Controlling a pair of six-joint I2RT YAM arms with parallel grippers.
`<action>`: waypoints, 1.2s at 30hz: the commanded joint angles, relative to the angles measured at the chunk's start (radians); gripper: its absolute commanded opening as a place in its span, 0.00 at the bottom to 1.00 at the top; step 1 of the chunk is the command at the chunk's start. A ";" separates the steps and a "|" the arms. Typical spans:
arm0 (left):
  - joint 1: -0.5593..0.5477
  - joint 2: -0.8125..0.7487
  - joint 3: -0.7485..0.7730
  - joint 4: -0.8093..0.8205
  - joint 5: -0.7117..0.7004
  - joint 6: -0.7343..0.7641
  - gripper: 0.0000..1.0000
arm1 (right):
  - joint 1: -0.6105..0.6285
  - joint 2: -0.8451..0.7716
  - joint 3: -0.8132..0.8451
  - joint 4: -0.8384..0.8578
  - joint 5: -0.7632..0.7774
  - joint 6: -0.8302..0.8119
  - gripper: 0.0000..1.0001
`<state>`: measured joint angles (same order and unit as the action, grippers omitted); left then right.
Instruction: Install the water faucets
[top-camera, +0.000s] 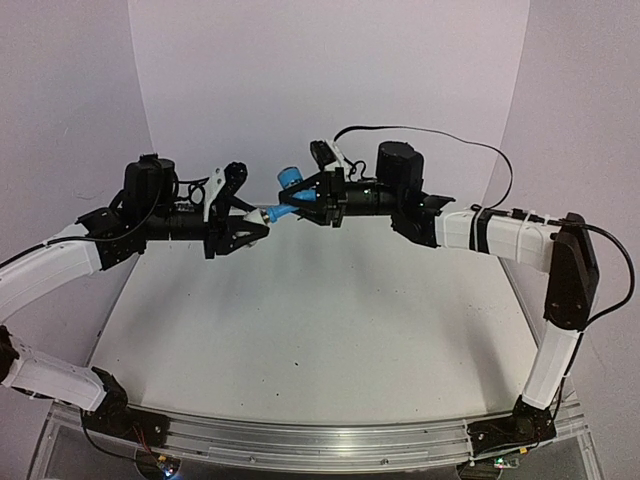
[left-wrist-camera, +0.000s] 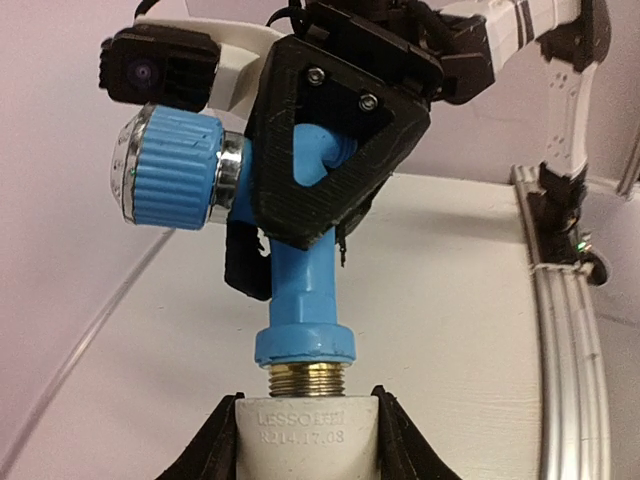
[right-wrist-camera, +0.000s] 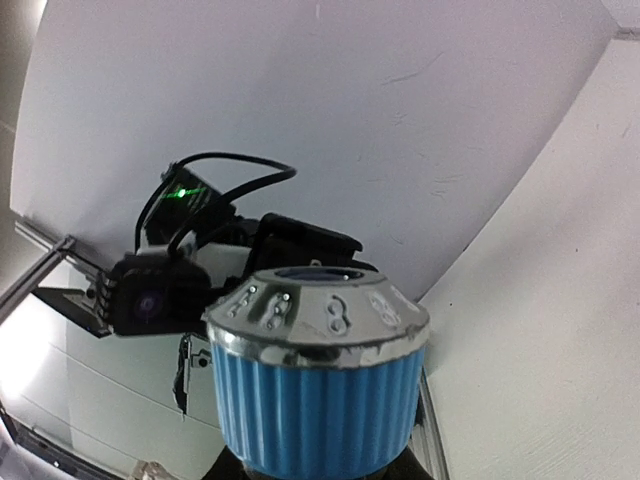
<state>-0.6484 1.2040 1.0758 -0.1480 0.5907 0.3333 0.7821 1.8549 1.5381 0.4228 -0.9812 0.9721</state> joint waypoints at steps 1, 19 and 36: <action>-0.066 -0.017 -0.008 0.289 -0.252 0.254 0.00 | 0.079 0.023 -0.023 0.049 -0.062 0.214 0.00; -0.185 -0.016 -0.024 0.286 -0.707 0.190 0.45 | 0.020 0.039 -0.140 0.369 0.059 0.436 0.00; -0.166 -0.339 -0.274 0.193 -0.556 -1.356 1.00 | -0.150 -0.060 -0.229 0.552 -0.137 -0.409 0.00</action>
<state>-0.8343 0.8647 0.8591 0.0287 0.0976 -0.3809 0.6158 1.8982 1.3262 0.8751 -1.0111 0.9440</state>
